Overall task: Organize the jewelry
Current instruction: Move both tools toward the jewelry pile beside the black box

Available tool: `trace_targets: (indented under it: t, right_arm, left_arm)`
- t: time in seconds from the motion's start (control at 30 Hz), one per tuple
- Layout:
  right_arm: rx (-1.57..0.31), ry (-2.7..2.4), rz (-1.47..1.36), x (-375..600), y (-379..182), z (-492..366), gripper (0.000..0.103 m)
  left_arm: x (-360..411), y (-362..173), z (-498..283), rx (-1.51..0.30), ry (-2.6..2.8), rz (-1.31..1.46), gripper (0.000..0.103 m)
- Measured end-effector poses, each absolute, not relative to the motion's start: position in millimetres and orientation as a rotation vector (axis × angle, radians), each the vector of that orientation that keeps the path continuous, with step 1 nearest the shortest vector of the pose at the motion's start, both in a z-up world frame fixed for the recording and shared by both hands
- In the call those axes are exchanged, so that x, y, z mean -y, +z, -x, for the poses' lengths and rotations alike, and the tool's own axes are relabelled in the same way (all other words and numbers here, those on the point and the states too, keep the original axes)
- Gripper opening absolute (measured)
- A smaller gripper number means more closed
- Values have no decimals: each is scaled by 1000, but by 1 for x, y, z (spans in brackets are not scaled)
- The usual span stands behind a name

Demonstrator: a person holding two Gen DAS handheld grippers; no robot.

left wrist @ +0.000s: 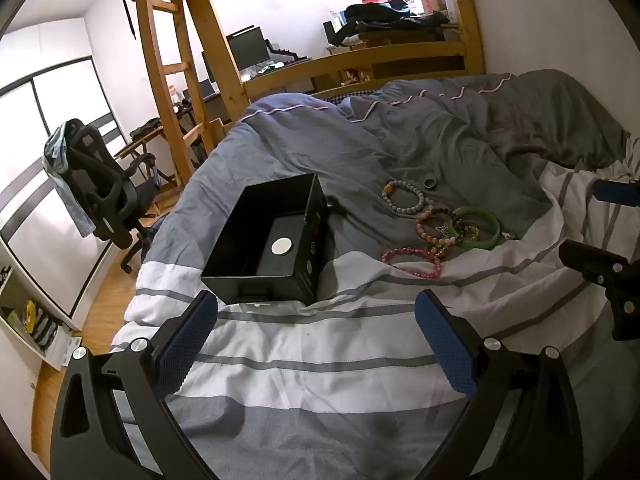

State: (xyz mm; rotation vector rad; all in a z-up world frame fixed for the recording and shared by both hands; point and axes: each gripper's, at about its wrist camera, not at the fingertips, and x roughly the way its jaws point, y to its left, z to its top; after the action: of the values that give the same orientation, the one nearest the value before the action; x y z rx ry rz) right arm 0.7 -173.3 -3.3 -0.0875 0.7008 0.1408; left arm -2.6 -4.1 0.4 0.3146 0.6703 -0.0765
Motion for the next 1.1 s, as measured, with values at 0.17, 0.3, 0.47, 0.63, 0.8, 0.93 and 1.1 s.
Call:
trace_targets:
  t: [0.17,0.3,0.47,0.63,0.8,0.93,1.1]
  right_arm:
    - [-704,140,88,174,-4,-3,100]
    - [-717,145,68,176,-6,-8,100]
    - [-715,156,25,181,-11,-22,100]
    - [-739,146,-6,183,-15,-51,100]
    - [-757,149,-26,184,-23,-85,100]
    - [-788,163,-50,182,-35,-113,95]
    - [-866,225,-53,169,-62,-144,95]
  left_arm:
    - [4,-3,1,-689,-103,-316,97]
    - [10,-11,-8,-721,-144,-308,97]
    - [22,-24,-22,-766,-208,-304,97]
    - [37,-37,-41,-788,-246,-309,97]
    - [56,-52,-65,-813,-267,-312,96]
    - [70,-70,-86,-856,-265,-348,85]
    - [77,-94,-108,-935,-252,-342,75]
